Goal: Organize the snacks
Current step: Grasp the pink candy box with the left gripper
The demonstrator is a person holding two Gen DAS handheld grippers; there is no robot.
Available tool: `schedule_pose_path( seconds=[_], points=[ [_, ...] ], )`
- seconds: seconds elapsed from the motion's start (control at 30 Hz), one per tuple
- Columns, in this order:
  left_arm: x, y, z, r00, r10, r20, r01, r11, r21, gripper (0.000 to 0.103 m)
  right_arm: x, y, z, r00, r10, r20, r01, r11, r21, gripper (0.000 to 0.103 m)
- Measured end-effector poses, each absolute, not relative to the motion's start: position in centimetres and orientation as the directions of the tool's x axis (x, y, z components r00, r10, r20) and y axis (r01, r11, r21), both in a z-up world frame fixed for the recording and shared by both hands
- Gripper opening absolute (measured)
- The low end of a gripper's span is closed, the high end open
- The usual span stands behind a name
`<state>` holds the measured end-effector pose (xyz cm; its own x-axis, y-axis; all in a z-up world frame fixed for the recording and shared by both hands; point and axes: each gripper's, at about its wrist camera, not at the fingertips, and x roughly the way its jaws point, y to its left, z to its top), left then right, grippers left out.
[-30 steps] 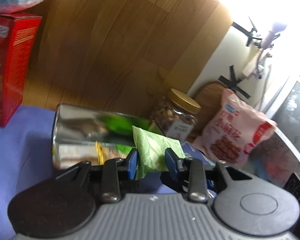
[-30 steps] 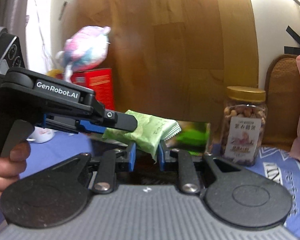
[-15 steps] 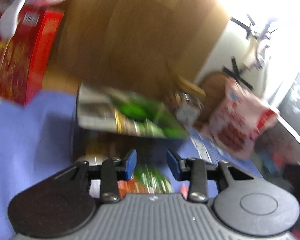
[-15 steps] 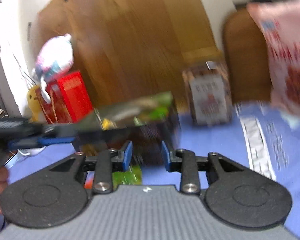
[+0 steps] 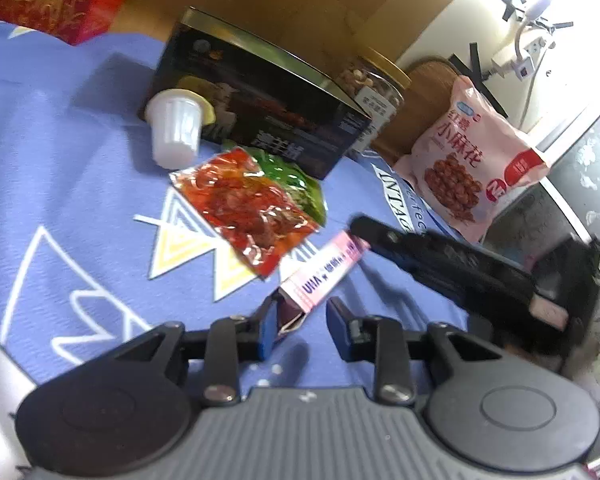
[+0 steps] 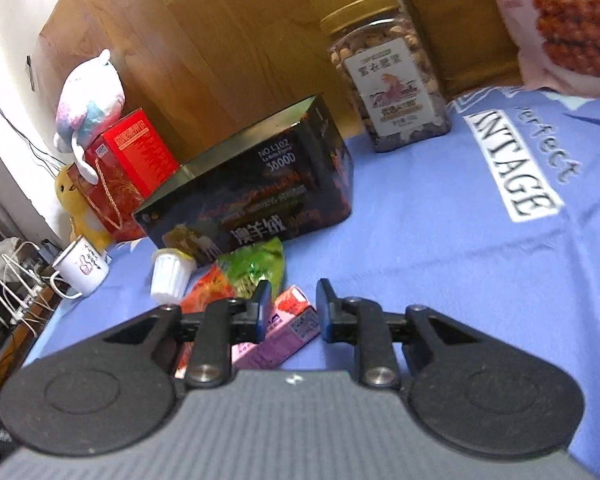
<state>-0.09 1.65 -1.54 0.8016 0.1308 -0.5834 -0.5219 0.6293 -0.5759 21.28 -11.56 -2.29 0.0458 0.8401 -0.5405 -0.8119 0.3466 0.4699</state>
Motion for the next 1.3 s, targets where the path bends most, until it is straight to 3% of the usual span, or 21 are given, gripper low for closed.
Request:
schedule_pose_path(
  seconds=[0.13,0.4,0.5,0.53,0.73,0.97,1.07,1.3],
  points=[
    [-1.7,2.0,-1.4,0.806,0.128,-0.578,-0.522,0.614,-0.593,0.028,20.1,-13.7,-2.3,0.026,0.845,-0.534,-0.804,0.336,0.491,0.027],
    [-6.0,0.4,-0.9,0.819,0.045,-0.571,-0.443,0.682,-0.582,0.045,15.5,-18.8,-2.0,-0.03,0.857,-0.514,-0.82,0.273,0.503,0.029],
    [-8.6,0.6,-0.4,0.828,0.086,-0.554,-0.458,0.673,-0.581,0.052,14.5,-20.1,-2.0,-0.043,0.865,-0.5,-0.81,0.263,0.525,0.03],
    [-9.7,1.0,-0.1,0.831,0.114,-0.544,-0.475,0.656,-0.587,0.052,14.4,-20.5,-1.9,-0.038,0.87,-0.492,-0.807,0.263,0.529,0.035],
    [-13.6,0.8,0.5,0.84,0.125,-0.529,-0.49,0.596,-0.637,0.05,14.0,-21.6,-1.3,-0.001,0.879,-0.476,-0.814,0.276,0.512,0.036],
    [-10.8,-0.7,-1.4,0.819,0.083,-0.567,-0.513,0.549,-0.66,0.052,13.2,-20.3,-2.0,-0.019,0.867,-0.497,-0.838,0.258,0.481,0.036],
    [-9.4,0.1,-1.7,0.822,0.076,-0.564,-0.508,0.545,-0.667,0.052,12.4,-20.0,-1.9,-0.018,0.851,-0.524,-0.883,0.232,0.408,0.046],
    [-6.3,0.7,-0.9,0.798,0.043,-0.601,-0.497,0.61,-0.617,0.052,10.9,-19.2,-1.6,0.008,0.825,-0.565,-0.964,0.156,0.214,0.047]
  ],
)
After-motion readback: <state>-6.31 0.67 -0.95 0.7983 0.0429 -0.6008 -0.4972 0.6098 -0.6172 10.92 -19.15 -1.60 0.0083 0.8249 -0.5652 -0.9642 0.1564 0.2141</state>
